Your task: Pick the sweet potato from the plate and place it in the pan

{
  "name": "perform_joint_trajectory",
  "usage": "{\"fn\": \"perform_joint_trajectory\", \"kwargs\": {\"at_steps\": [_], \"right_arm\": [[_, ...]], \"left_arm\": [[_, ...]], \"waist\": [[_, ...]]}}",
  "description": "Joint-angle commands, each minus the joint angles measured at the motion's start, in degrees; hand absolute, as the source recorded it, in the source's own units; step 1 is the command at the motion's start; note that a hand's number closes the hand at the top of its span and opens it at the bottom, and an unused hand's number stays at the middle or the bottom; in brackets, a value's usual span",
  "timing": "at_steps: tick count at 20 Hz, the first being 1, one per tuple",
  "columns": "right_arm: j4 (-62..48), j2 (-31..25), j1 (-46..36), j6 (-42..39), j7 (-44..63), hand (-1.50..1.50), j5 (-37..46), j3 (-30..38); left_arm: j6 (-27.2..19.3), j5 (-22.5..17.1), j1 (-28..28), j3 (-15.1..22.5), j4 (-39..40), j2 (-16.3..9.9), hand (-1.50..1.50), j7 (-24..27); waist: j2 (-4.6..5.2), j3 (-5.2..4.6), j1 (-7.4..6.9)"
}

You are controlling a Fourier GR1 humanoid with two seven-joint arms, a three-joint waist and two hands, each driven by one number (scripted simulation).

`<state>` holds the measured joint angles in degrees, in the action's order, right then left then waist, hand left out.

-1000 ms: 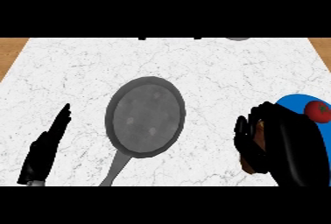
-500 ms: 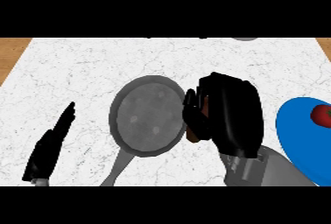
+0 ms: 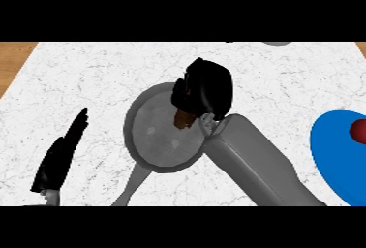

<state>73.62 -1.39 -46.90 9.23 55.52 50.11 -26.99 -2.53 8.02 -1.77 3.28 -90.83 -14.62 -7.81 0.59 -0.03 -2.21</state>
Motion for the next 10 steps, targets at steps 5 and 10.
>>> {"fn": "perform_joint_trajectory", "kwargs": {"at_steps": [5,10], "right_arm": [[-25.13,1.36,-8.21,6.99,-7.29,1.5,-11.73,-5.42],[-24.94,1.38,-5.37,13.09,-7.32,-1.5,-27.85,1.43]], "left_arm": [[1.87,-1.03,3.77,-1.0,1.67,-0.24,0.0,-0.77],[2.09,0.22,2.75,0.91,-0.51,-0.08,0.0,-0.31]], "waist": [[0.43,-0.01,-1.45],[1.08,0.14,-4.19]]}}
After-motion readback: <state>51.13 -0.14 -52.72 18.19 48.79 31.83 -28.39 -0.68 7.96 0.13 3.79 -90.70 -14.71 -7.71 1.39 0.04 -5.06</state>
